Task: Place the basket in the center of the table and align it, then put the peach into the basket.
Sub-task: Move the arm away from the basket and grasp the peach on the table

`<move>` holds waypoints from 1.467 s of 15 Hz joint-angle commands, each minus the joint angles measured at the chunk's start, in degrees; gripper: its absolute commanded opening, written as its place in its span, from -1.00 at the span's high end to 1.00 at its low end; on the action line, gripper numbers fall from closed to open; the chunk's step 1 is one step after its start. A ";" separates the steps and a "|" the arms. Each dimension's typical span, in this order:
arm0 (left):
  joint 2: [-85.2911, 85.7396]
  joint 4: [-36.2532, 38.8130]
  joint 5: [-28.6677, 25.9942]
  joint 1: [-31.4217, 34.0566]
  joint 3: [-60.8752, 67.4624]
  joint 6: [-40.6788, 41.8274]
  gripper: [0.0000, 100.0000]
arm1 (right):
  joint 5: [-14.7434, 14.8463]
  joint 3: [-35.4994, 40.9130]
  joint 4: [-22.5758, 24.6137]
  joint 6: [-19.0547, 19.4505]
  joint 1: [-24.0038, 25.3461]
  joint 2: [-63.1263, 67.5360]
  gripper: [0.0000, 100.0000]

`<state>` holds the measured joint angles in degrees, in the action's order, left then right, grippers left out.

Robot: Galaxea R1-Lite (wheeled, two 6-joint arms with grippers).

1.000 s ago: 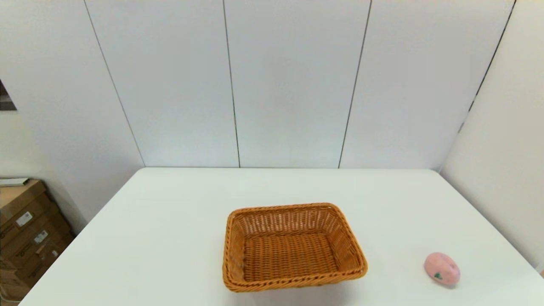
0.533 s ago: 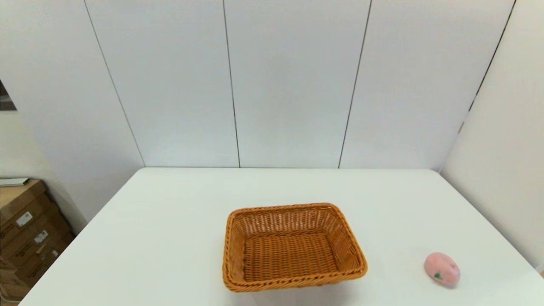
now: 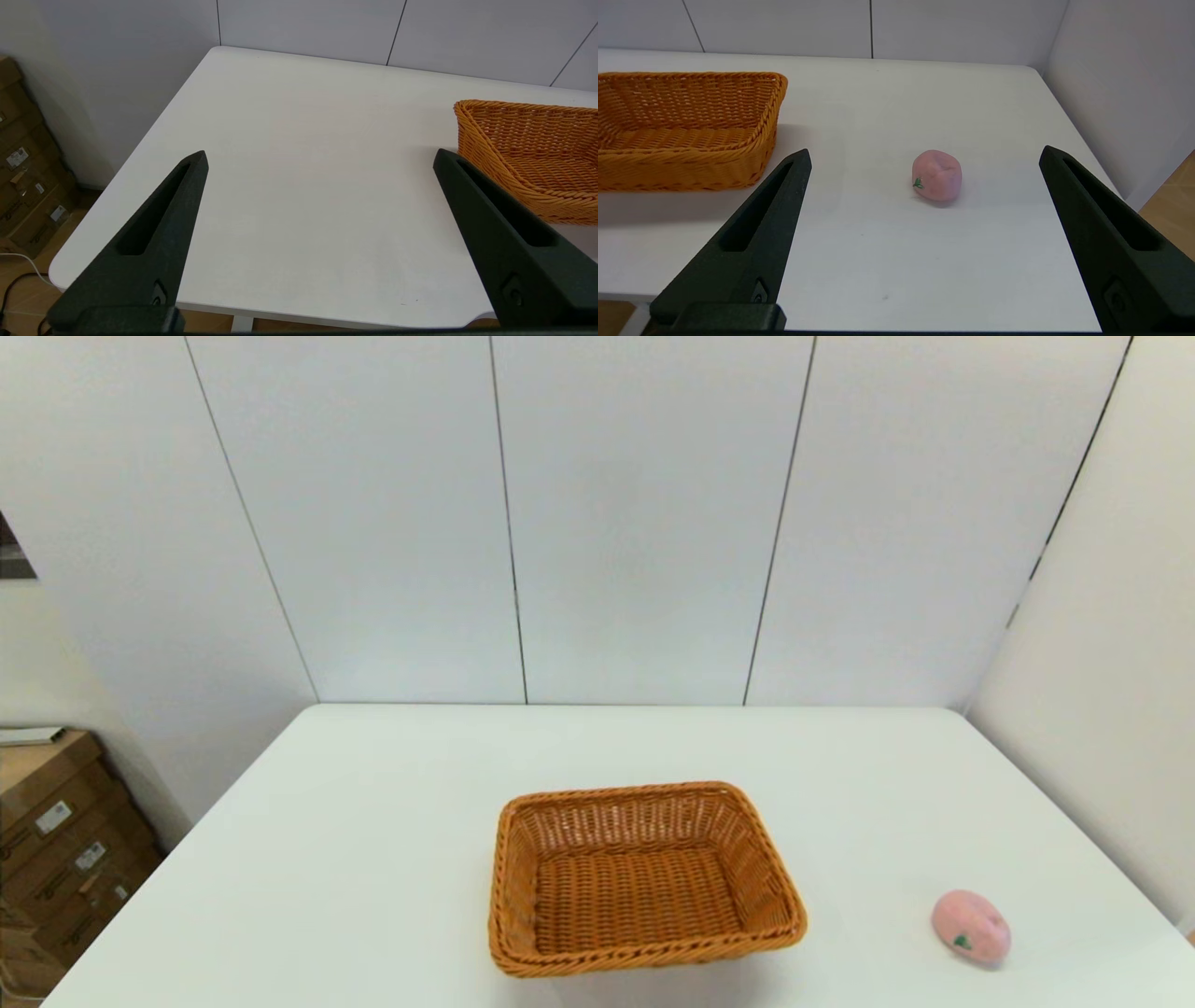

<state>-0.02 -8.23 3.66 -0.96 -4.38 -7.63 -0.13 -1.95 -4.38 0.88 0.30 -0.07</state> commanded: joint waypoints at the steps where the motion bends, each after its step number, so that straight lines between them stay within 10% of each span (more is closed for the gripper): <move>1: 0.11 -0.03 0.03 0.00 -0.02 -0.45 -1.00 | 0.05 0.10 0.16 -0.35 0.05 -0.01 -1.00; 14: 0.11 -0.03 -0.05 0.00 -0.02 -0.45 -1.00 | 0.57 -4.38 -1.86 -0.79 -0.04 1.04 -1.00; 18: 0.11 -0.03 -0.05 0.00 -0.02 -0.45 -1.00 | 4.26 -28.02 -14.17 -0.88 -0.83 35.49 -1.00; 22: 0.11 -0.03 0.03 0.00 -0.02 -1.33 -1.00 | 5.41 -29.25 -11.36 -0.88 -0.83 67.57 -1.00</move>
<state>-0.02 -8.23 3.63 -0.96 -4.40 -8.53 3.47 -23.28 -14.56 -0.13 -0.11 30.39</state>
